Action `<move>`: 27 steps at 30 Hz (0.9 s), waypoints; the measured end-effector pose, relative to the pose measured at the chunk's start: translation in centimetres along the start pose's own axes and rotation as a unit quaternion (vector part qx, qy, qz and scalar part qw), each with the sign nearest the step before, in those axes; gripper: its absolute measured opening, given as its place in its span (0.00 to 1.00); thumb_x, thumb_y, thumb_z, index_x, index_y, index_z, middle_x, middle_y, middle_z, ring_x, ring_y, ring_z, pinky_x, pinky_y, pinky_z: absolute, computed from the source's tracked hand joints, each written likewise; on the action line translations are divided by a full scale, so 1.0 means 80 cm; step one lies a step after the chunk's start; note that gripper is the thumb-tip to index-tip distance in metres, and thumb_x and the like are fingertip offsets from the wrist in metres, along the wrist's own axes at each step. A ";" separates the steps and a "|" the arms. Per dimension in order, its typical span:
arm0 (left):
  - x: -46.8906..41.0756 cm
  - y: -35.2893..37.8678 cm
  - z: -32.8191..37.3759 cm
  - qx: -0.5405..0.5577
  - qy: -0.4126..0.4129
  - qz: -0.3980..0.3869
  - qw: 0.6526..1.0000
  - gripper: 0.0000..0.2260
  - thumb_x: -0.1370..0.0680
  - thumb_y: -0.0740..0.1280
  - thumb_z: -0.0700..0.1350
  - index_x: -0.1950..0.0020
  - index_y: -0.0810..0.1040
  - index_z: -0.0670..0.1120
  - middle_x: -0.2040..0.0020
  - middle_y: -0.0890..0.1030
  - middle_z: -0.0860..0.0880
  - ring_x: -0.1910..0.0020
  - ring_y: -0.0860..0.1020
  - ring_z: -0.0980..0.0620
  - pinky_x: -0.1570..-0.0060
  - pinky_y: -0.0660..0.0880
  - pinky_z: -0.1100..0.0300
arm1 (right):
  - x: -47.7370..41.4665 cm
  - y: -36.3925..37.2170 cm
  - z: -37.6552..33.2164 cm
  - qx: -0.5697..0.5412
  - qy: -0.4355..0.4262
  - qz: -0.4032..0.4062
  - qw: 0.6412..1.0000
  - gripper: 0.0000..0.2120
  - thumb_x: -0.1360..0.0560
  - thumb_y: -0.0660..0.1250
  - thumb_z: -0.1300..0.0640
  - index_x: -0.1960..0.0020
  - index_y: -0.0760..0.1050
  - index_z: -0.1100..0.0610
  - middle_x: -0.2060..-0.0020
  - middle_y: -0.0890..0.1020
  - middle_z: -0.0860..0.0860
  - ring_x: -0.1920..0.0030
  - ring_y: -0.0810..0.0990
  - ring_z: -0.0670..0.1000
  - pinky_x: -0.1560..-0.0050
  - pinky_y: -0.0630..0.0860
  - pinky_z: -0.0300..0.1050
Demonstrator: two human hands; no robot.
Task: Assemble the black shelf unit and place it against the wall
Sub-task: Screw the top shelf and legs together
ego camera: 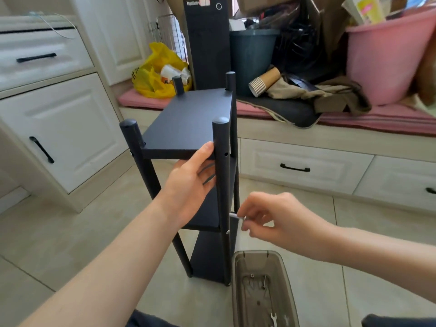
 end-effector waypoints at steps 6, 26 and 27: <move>-0.002 -0.003 -0.001 0.009 0.004 0.007 1.000 0.16 0.25 0.68 0.51 0.41 0.83 0.46 0.50 0.86 0.47 0.45 0.84 0.49 0.38 0.77 0.52 | -0.008 -0.042 -0.034 -0.128 -0.051 0.124 0.983 0.09 0.25 0.71 0.65 0.51 0.78 0.53 0.60 0.85 0.48 0.60 0.85 0.50 0.54 0.82 0.47; -0.004 -0.010 -0.002 0.006 0.004 0.019 1.000 0.18 0.24 0.69 0.52 0.39 0.83 0.44 0.45 0.85 0.43 0.42 0.83 0.45 0.43 0.81 0.52 | -0.034 -0.071 -0.043 -0.182 -0.059 0.241 0.951 0.11 0.27 0.71 0.68 0.56 0.77 0.52 0.62 0.85 0.50 0.60 0.85 0.53 0.57 0.84 0.51; -0.004 -0.009 -0.002 0.008 0.003 0.018 1.000 0.18 0.24 0.69 0.52 0.40 0.84 0.44 0.45 0.85 0.43 0.42 0.83 0.45 0.44 0.81 0.54 | -0.034 -0.070 -0.044 -0.183 -0.059 0.237 0.952 0.11 0.27 0.71 0.68 0.56 0.77 0.52 0.62 0.85 0.50 0.60 0.85 0.53 0.57 0.84 0.51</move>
Point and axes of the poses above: each hand's wrist, its own x-axis away from the middle knuckle, its own y-axis out of the palm, z = x × y, the point moved 8 cm from there along -x, towards the middle knuckle
